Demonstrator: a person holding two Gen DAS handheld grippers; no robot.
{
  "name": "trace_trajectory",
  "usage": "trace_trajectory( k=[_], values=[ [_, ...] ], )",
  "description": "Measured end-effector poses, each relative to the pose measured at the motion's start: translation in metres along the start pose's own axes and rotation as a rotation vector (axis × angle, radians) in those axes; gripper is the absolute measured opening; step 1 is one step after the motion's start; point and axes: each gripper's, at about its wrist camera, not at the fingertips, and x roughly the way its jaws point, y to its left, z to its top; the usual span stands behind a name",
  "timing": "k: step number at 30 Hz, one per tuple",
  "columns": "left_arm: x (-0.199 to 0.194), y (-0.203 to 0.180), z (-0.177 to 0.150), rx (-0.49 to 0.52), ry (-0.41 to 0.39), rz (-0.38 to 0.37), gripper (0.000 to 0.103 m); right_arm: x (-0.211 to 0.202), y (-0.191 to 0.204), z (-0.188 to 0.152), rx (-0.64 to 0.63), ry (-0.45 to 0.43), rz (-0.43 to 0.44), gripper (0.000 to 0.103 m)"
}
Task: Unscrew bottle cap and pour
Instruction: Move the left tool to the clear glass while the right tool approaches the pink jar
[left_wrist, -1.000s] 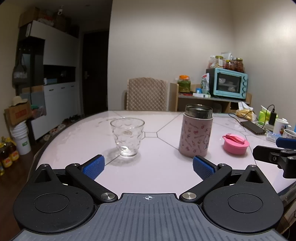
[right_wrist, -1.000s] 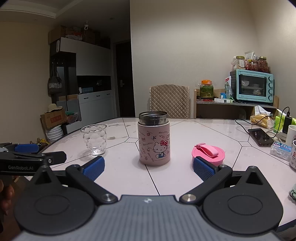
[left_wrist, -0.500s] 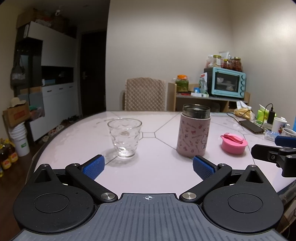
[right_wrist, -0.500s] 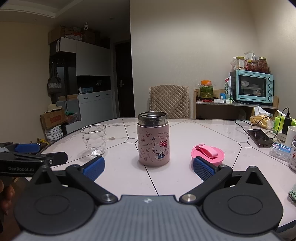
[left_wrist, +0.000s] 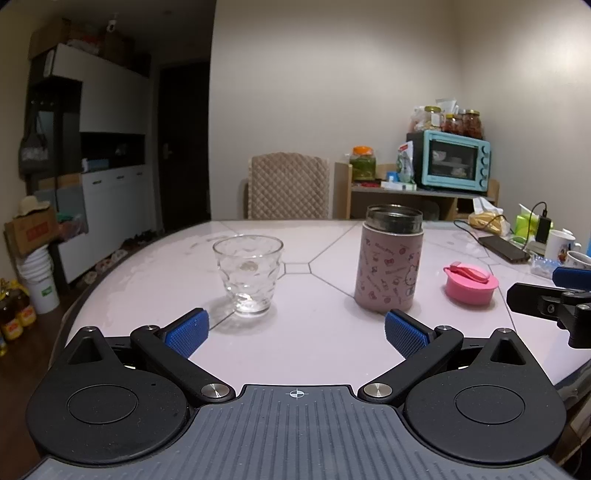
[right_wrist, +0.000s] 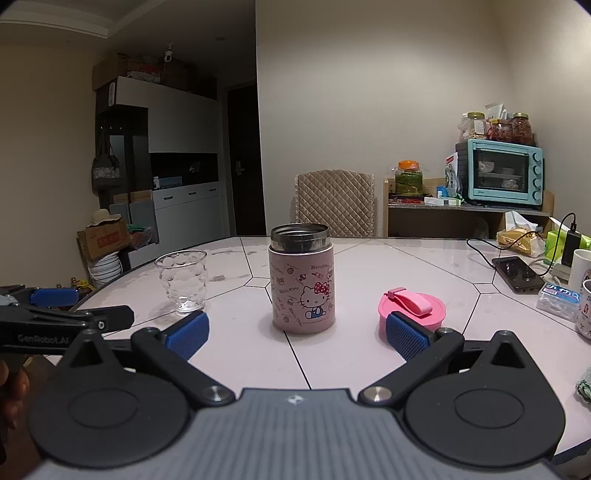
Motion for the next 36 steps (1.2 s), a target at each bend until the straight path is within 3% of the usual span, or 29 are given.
trace_trajectory(
  k=[17,36],
  values=[
    [0.032,0.017,0.000,0.010,0.028,-0.016,0.103,0.018,0.006,0.011,-0.001,-0.020,0.008,0.103],
    [0.088,0.040,0.007,0.029,0.062,-0.010,0.103,0.070,0.003,0.024,0.009,-0.005,0.028,0.103]
  ],
)
